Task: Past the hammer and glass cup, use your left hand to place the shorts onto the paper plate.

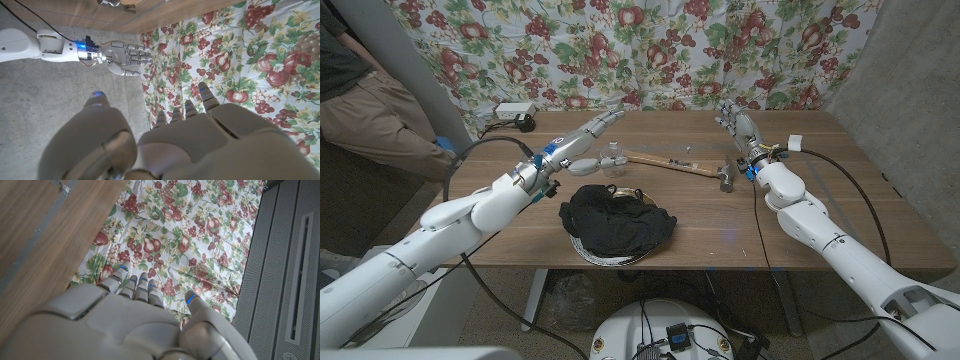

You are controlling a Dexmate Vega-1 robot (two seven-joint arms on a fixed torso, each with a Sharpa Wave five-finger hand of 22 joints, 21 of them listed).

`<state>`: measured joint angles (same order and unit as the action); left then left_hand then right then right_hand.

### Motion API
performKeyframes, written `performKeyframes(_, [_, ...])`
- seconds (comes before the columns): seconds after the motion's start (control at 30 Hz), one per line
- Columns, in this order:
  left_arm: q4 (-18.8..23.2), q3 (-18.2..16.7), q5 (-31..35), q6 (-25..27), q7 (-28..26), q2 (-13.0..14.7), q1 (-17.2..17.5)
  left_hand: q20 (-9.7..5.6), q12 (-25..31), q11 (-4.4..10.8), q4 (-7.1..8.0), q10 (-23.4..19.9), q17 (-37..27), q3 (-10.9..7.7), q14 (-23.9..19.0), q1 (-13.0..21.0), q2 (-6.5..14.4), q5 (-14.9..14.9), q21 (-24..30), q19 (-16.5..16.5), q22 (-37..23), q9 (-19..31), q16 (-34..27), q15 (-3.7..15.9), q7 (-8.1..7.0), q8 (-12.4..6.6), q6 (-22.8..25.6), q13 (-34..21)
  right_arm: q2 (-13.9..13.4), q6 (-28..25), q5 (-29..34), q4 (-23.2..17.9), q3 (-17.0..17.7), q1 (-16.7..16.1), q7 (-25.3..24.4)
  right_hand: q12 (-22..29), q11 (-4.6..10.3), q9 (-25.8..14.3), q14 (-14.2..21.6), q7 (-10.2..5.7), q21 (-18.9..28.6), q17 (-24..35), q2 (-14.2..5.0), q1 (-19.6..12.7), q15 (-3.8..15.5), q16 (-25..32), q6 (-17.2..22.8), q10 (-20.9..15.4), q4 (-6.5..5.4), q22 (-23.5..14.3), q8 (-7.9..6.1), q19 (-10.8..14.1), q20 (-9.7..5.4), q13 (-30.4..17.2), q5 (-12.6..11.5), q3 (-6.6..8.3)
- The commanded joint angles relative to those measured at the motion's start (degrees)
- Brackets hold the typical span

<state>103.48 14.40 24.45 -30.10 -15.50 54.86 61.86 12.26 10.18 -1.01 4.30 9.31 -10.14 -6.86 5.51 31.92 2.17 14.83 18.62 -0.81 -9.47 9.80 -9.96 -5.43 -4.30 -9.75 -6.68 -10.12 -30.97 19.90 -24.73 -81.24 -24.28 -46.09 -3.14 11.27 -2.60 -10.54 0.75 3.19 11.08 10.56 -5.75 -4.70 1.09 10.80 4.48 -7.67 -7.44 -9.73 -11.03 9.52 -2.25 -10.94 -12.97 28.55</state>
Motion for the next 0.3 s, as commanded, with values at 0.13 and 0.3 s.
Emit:
performKeyframes(0.13, [-3.99,-0.12,-1.68,-4.14,0.55,-0.92,-1.47,0.00,0.32,-0.45,0.22,0.58,0.00,0.00,0.46,-0.52,-0.02,0.43,-0.26,0.40,-0.21,0.25,-0.31,0.03,0.26,-0.36,-0.24,-0.21,-1.06,-1.53,1.42,-4.08,1.13,-2.98,-4.12,0.16,-0.51,-0.16,0.33,0.29,0.10,0.07,-1.32,0.42,0.16,0.10,0.27,-0.38,0.00,-0.13,-0.09,-0.06,-2.47,-0.18,-0.17,-0.12])
performKeyframes(0.3, [-3.10,-0.08,-1.74,-3.00,1.52,-1.34,-1.78,-0.02,0.38,-0.60,0.24,0.71,0.03,0.11,0.43,-0.61,0.00,0.49,-0.50,0.34,-0.22,0.24,-0.35,0.02,0.48,-0.38,-0.32,-0.21,-0.65,-0.66,0.75,-3.17,1.39,-2.78,-3.58,0.14,-0.40,-0.16,0.34,0.31,0.10,0.08,-1.38,0.48,0.20,0.10,0.32,-0.33,-0.05,-0.13,-0.11,-0.07,-2.49,-0.18,-0.19,-0.13])
